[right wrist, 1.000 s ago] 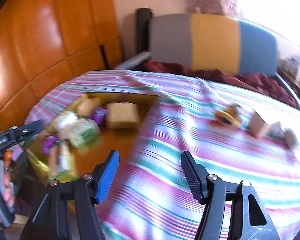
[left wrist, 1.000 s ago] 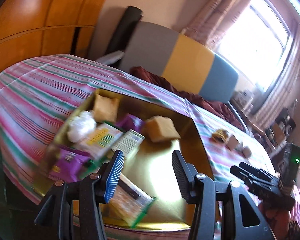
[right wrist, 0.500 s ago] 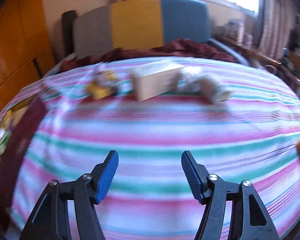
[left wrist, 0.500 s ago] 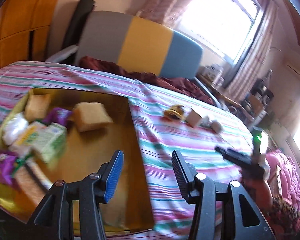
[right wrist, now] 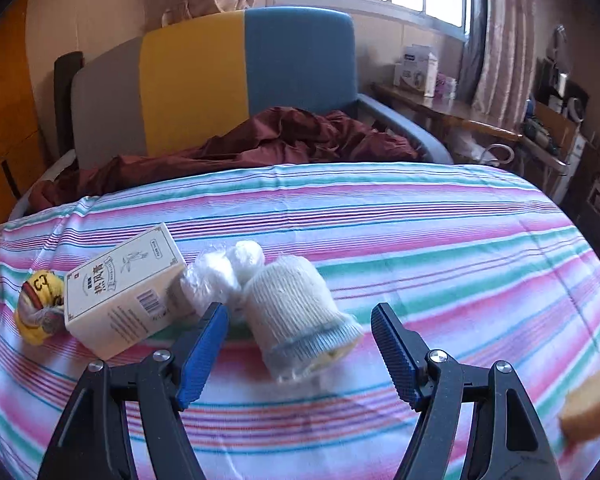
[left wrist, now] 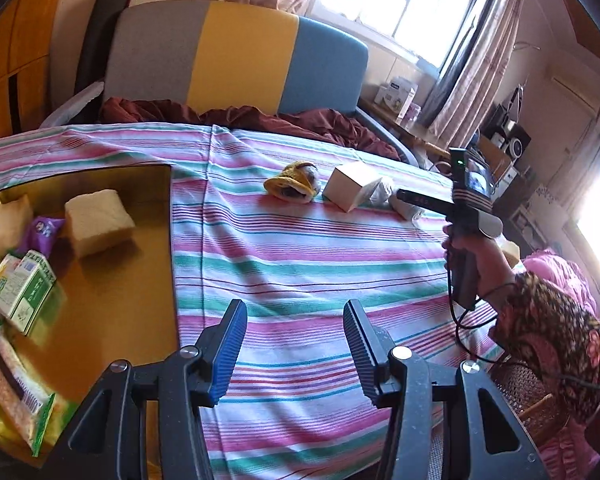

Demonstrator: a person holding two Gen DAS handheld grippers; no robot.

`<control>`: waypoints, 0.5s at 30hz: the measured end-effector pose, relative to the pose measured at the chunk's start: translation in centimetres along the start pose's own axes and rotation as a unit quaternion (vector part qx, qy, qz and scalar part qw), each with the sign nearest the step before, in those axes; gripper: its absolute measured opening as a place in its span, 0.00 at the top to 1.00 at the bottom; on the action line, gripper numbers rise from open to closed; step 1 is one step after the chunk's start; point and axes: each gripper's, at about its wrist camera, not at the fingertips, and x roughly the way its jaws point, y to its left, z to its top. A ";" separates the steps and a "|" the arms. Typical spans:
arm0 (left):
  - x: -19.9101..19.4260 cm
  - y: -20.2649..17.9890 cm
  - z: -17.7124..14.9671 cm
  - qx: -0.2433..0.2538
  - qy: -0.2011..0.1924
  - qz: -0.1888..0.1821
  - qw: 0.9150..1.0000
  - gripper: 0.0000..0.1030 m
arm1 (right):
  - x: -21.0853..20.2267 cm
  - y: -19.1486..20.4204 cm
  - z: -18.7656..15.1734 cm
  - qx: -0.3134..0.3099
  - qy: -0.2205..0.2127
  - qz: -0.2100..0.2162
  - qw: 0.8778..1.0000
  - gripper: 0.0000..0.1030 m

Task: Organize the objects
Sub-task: 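Move both open tools toward the remaining items on the bed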

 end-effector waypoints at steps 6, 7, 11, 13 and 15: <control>1.6 -0.6 0.8 0.001 0.016 -0.001 1.000 0.51 | 2.8 0.8 0.4 -0.034 0.021 0.011 0.999 0.33; 1.8 -0.8 0.9 0.001 0.017 -0.003 1.000 0.51 | 3.1 0.5 0.4 -0.028 0.025 0.009 0.999 0.34; 2.9 -1.7 1.3 0.008 0.026 -0.010 1.000 0.51 | 3.7 -1.0 -0.1 0.007 0.038 0.010 0.999 0.42; 3.4 -2.1 1.6 0.011 0.027 -0.010 1.000 0.51 | 3.4 -1.2 -0.2 0.010 0.032 0.011 0.999 0.45; 3.9 -2.4 2.0 0.014 0.031 -0.010 0.999 0.51 | 3.1 -0.8 -0.4 0.005 0.030 0.000 1.000 0.47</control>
